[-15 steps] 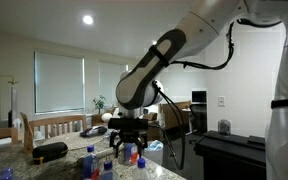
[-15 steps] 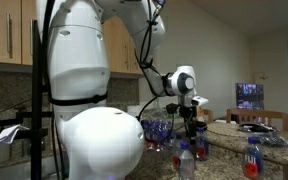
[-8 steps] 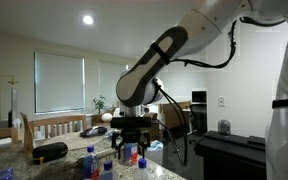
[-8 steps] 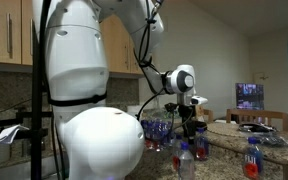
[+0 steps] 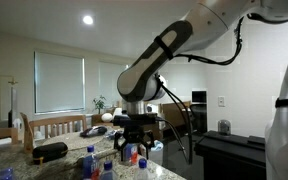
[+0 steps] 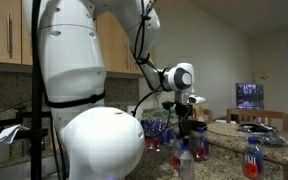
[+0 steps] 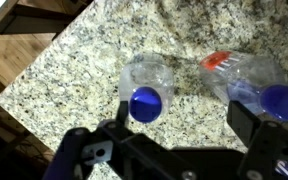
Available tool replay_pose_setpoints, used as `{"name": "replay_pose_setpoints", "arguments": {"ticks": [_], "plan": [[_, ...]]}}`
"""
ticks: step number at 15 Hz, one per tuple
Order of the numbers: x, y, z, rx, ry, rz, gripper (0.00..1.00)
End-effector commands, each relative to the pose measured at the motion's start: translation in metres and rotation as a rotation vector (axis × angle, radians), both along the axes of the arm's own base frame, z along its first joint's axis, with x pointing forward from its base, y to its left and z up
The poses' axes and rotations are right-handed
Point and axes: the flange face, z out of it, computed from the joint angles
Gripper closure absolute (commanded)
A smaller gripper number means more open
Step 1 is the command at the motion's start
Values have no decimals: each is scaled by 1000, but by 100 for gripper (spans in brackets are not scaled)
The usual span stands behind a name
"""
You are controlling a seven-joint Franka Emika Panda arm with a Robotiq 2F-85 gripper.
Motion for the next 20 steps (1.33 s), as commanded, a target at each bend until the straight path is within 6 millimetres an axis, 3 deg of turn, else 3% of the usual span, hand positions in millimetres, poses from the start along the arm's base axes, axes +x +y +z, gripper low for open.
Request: {"name": "replay_pose_setpoints", "arguments": {"ticks": [1,6,20], "plan": [[-20,-2,-5,40,20,-17,0],[-25,-5,-16,33,29,-26,0],[-9,-10,-23,-14,4,27,0]]}}
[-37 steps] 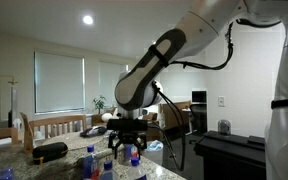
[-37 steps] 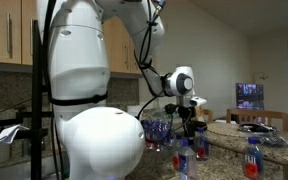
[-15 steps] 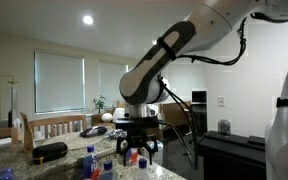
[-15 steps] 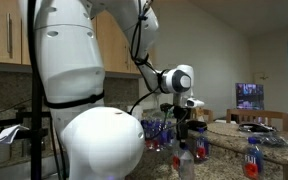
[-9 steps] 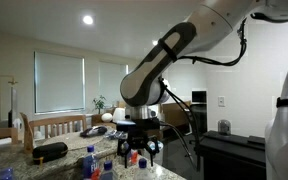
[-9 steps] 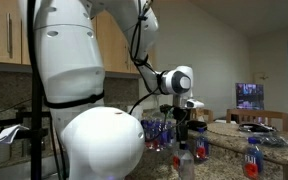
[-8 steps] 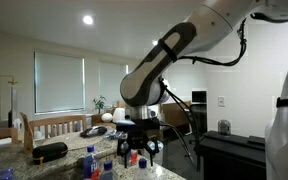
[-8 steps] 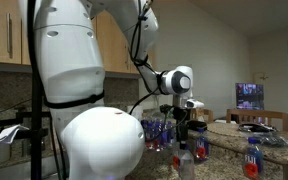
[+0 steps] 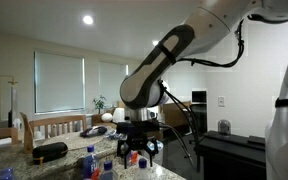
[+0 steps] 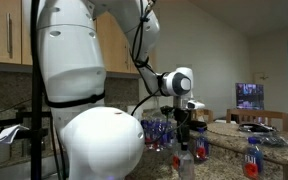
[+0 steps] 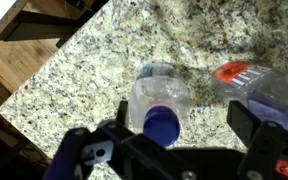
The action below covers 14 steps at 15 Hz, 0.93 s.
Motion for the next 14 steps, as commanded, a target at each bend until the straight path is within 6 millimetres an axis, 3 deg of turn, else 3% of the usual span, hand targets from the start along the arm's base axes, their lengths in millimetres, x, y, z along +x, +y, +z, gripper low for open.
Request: {"name": "replay_pose_setpoints", "arguments": {"ticks": [1,3,4,6,14], "plan": [[6,-9,-1,-17,-16,27,0],[8,-10,-2,-21,-13,31,4],[8,-11,-2,-23,-10,31,27],[9,-11,-3,-22,-8,33,32],[14,-10,-6,-15,5,45,84]]}}
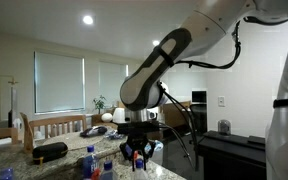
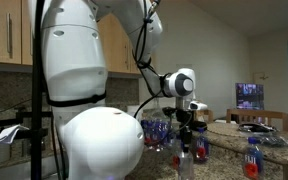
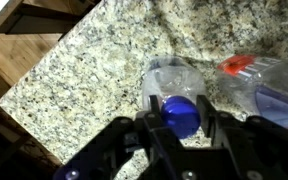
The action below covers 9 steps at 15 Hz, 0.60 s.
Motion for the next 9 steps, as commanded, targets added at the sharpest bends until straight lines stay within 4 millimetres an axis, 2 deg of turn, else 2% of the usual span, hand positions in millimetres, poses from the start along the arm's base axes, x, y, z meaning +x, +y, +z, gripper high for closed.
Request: {"name": "replay_pose_setpoints", "arguments": {"ticks": [1,5,9], "plan": [[8,-3,1,1,-1,38,86],[10,-3,9,19,15,92,86],[12,-7,32,27,49,187,85]]}}
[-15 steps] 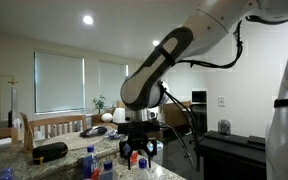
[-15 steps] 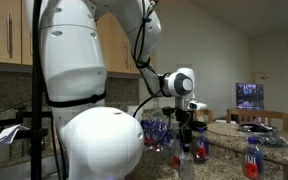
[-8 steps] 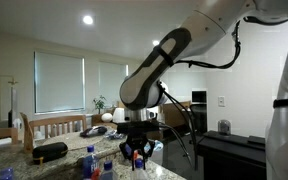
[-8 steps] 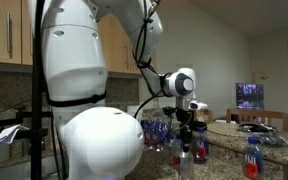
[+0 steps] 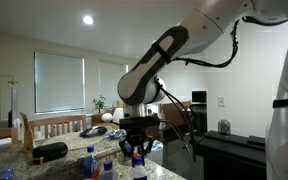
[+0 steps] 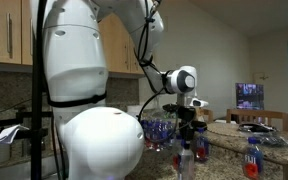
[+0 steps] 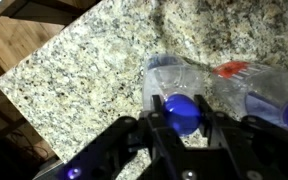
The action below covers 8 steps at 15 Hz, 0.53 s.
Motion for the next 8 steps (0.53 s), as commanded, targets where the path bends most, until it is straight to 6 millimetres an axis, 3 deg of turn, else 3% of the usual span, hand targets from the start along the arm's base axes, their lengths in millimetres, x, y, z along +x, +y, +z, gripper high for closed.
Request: {"name": "replay_pose_setpoints", "arguments": {"ticks": [1,4,8], "plan": [[5,-7,28,11,28,94,85],[13,-8,60,-16,35,157,85],[36,-12,95,-28,116,373,85]]}}
